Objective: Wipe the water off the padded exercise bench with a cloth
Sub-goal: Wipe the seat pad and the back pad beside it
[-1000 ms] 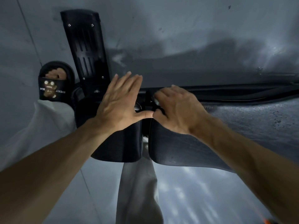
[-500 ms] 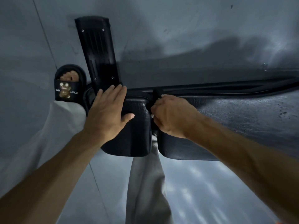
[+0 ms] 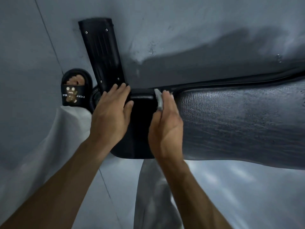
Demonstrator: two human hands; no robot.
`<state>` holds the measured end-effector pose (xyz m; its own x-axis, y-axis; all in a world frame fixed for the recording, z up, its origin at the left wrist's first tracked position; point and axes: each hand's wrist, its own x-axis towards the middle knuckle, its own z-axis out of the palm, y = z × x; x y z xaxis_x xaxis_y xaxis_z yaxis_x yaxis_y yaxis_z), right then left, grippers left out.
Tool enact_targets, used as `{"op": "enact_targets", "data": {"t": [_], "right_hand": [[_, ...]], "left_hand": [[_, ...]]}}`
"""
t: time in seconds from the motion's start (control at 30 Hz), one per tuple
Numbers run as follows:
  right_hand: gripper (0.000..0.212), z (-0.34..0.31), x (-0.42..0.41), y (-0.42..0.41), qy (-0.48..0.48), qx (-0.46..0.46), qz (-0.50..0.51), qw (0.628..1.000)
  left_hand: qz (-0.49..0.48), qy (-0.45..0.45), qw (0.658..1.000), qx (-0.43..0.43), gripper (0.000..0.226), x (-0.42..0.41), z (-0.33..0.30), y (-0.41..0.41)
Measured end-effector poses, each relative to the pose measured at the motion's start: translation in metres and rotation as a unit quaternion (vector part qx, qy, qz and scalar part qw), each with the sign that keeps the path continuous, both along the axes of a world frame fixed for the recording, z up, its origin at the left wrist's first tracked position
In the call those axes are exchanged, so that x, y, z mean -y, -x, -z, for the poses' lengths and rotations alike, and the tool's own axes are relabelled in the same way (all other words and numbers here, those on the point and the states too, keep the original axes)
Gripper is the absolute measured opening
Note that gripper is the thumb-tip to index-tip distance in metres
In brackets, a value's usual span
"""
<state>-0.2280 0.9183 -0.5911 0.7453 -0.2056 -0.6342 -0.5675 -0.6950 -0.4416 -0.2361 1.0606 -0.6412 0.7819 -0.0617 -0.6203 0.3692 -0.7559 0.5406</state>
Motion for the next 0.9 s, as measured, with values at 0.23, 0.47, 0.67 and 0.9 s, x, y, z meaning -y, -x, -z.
{"op": "enact_targets", "data": {"t": [0.23, 0.47, 0.67, 0.9], "right_hand": [[0.057, 0.016, -0.024, 0.011, 0.023, -0.004, 0.062, 0.998], [0.036, 0.047, -0.010, -0.029, 0.012, -0.056, 0.058, 0.997], [0.057, 0.007, -0.011, -0.003, 0.028, -0.053, 0.016, 0.998], [0.035, 0.050, -0.016, -0.044, 0.055, -0.101, -0.090, 0.989]], "left_hand": [[-0.008, -0.002, 0.999, -0.033, 0.049, -0.001, -0.005, -0.002], [-0.020, -0.019, 0.997, -0.071, 0.048, -0.007, -0.007, -0.015], [-0.037, -0.028, 0.994, -0.100, 0.050, -0.018, -0.011, -0.018], [-0.012, -0.036, 0.990, -0.138, 0.046, -0.028, -0.010, -0.022]]}}
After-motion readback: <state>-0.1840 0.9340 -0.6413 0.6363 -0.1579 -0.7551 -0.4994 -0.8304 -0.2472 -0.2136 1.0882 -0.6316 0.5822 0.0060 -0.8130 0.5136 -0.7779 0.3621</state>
